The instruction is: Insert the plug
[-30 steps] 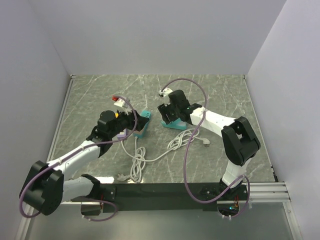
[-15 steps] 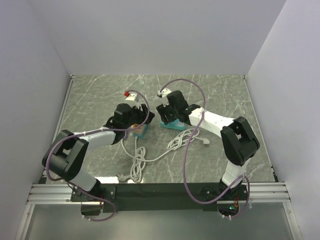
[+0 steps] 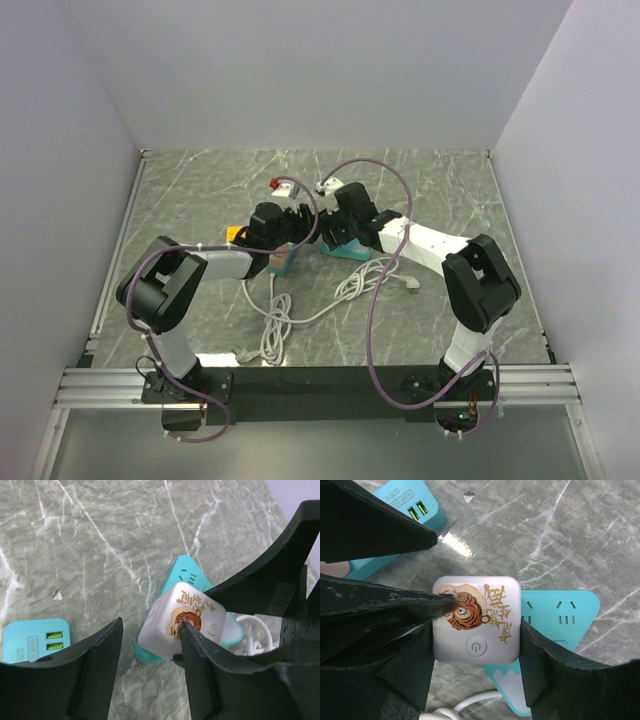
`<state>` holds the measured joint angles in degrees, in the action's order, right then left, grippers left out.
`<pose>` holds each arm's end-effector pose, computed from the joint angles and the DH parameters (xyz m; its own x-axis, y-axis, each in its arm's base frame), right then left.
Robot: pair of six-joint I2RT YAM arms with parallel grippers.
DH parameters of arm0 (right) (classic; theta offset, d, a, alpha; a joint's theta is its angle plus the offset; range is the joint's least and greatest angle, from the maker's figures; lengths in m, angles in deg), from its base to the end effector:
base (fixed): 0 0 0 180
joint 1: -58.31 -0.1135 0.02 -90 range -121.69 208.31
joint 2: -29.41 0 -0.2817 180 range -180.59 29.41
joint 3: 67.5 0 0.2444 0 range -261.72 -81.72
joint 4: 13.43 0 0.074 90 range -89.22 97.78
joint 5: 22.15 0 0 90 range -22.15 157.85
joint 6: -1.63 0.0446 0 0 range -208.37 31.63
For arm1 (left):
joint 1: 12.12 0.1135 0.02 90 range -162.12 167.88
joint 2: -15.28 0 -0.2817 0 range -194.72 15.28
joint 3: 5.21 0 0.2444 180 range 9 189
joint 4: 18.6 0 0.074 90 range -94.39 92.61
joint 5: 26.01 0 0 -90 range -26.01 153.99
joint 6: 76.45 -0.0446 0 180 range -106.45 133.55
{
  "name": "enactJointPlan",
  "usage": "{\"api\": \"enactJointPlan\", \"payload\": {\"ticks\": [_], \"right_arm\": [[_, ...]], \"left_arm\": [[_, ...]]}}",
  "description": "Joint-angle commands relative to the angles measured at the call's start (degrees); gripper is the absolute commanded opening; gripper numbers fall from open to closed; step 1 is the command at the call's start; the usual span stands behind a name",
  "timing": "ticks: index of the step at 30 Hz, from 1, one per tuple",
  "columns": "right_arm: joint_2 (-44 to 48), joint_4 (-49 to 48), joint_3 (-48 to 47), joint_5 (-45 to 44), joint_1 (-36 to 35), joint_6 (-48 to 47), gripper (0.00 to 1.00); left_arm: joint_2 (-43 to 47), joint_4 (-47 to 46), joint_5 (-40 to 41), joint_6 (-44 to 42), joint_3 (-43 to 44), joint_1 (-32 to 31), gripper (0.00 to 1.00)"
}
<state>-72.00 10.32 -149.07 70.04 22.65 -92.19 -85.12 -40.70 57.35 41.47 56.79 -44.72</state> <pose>0.3171 0.2296 0.2249 -0.5187 -0.4541 -0.7244 -0.6410 0.7672 -0.0220 0.3139 -0.2069 0.2056 -0.5033 -0.2302 -0.8329 0.4448 0.7574 -0.4781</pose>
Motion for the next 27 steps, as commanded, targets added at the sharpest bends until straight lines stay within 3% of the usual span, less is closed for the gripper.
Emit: {"api": "enactJointPlan", "payload": {"ticks": [1, 10, 27], "right_arm": [[-4.2, 14.1, 4.3, 5.2, -2.0, 3.5, 0.00], [-6.4, 15.0, 2.0, 5.0, -3.5, 6.9, 0.00], [-8.3, 11.9, 4.7, 4.2, -5.8, 12.7, 0.00]], "left_arm": [[-1.9, -3.5, -0.8, 0.7, 1.9, -0.4, 0.55], [-4.0, -7.0, -3.3, 0.8, -0.4, -0.8, 0.39], [-9.0, -11.9, -4.5, 2.3, -4.5, -3.1, 0.33]]}}
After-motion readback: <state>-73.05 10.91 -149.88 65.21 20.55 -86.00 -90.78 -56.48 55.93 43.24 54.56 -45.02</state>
